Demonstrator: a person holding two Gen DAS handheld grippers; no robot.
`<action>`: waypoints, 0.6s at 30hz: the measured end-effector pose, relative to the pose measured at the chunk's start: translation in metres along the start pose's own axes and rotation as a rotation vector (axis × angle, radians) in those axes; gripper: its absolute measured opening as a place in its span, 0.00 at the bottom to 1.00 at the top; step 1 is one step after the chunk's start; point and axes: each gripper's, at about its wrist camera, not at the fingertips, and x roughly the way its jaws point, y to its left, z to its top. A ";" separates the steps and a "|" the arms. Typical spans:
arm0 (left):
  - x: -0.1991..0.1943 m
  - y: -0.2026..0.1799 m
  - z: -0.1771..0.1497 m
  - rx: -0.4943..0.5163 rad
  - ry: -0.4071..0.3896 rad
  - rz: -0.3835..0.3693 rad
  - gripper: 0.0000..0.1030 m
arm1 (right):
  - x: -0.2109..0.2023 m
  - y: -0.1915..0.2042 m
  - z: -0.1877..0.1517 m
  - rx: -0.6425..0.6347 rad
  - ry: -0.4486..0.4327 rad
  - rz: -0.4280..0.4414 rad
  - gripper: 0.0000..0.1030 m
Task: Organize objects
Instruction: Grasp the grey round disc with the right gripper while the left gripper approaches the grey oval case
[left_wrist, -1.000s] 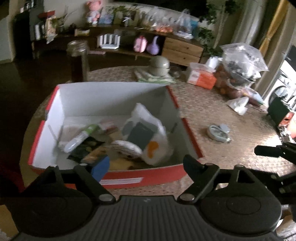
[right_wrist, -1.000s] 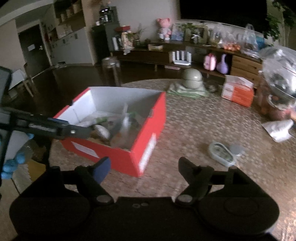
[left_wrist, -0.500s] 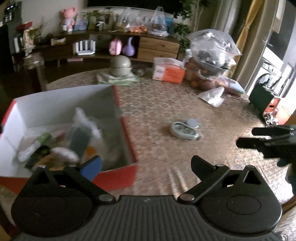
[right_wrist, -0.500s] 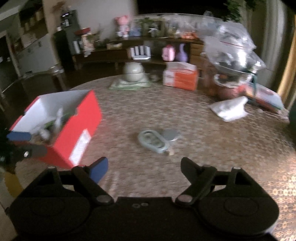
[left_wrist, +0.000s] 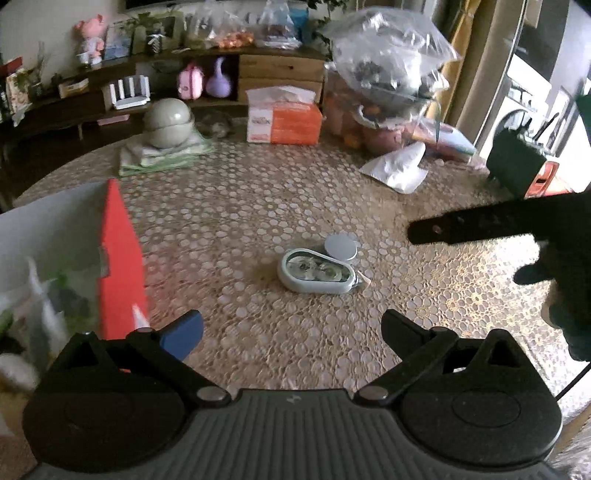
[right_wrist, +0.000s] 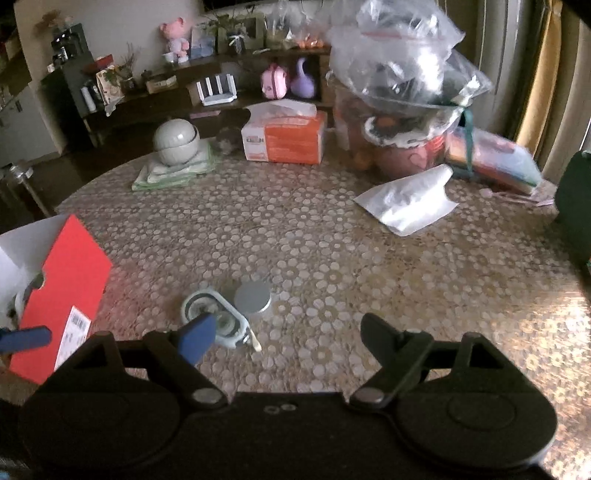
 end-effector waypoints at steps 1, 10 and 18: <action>0.006 -0.002 0.002 0.011 0.007 0.005 1.00 | 0.007 0.000 0.002 0.006 0.008 0.000 0.83; 0.060 0.005 0.025 -0.086 0.080 0.099 1.00 | 0.059 0.003 0.019 0.051 0.067 -0.001 0.81; 0.085 0.010 0.028 -0.156 0.104 0.170 1.00 | 0.091 0.019 0.025 0.042 0.102 -0.013 0.80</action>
